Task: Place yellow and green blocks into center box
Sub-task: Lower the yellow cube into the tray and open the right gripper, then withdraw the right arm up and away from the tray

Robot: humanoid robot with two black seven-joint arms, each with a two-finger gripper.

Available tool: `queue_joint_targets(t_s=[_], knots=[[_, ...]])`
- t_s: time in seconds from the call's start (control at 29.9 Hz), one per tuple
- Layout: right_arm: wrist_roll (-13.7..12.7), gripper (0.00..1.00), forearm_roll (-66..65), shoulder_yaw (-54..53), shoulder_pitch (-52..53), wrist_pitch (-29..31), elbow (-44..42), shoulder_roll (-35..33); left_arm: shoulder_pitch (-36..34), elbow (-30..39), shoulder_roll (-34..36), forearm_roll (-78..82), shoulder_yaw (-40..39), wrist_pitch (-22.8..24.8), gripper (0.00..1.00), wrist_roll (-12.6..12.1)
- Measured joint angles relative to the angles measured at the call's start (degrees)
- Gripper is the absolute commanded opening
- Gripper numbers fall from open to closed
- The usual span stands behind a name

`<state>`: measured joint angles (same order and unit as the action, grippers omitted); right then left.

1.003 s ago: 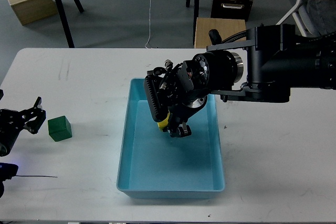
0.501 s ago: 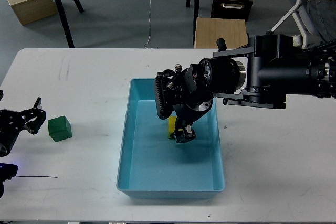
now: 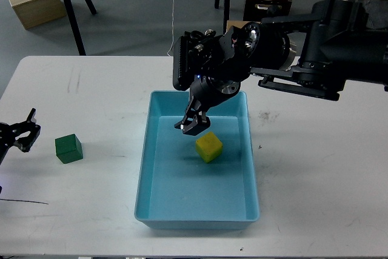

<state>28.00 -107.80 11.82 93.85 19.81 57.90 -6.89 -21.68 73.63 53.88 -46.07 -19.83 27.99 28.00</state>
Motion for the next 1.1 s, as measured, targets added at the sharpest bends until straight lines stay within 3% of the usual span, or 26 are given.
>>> queue_joint_targets(t_s=[0.2,0.37,0.5,0.63,0.87,0.94,1.04,1.1], knots=[[-0.01,0.97,0.52,-15.96,-1.76,0.3,-6.63,0.09,-6.44,-11.07,4.52,7.95,-0.04,0.02,1.0,0.0],[0.0,0.97,4.03,-29.34,-7.12,0.08,-10.37,5.55,-15.66,-26.34,6.19,8.96,0.18,0.03,1.0,0.0],[-0.01,0.97,9.49,-39.16,-12.47,-0.73,-10.83,6.78,-20.61,-33.68,6.4,12.43,0.47,0.02,1.0,0.0],[-0.02,0.97,14.2,-44.3,-17.79,-6.94,-10.84,6.86,-25.74,-41.85,7.05,19.93,0.52,0.02,1.0,0.0],[-0.02,0.98,26.85,-48.44,-24.86,-19.3,-10.41,6.9,-41.55,-61.27,5.56,42.85,0.48,-0.01,1.0,0.0],[-1.18,0.98,31.33,-49.8,-26.03,-22.3,-10.28,6.9,-45.47,-62.62,5.23,48.39,0.54,0.01,1.0,0.0],[-5.84,0.99,37.92,-51.91,-27.11,-25.65,-10.22,6.89,-50.37,-63.13,3.97,56.18,0.66,0.01,1.0,0.0],[-7.43,0.98,40.51,-52.94,-28.24,-26.66,-9.81,6.9,-52.73,-63.17,2.02,60.94,0.73,0.01,1.0,0.0]])
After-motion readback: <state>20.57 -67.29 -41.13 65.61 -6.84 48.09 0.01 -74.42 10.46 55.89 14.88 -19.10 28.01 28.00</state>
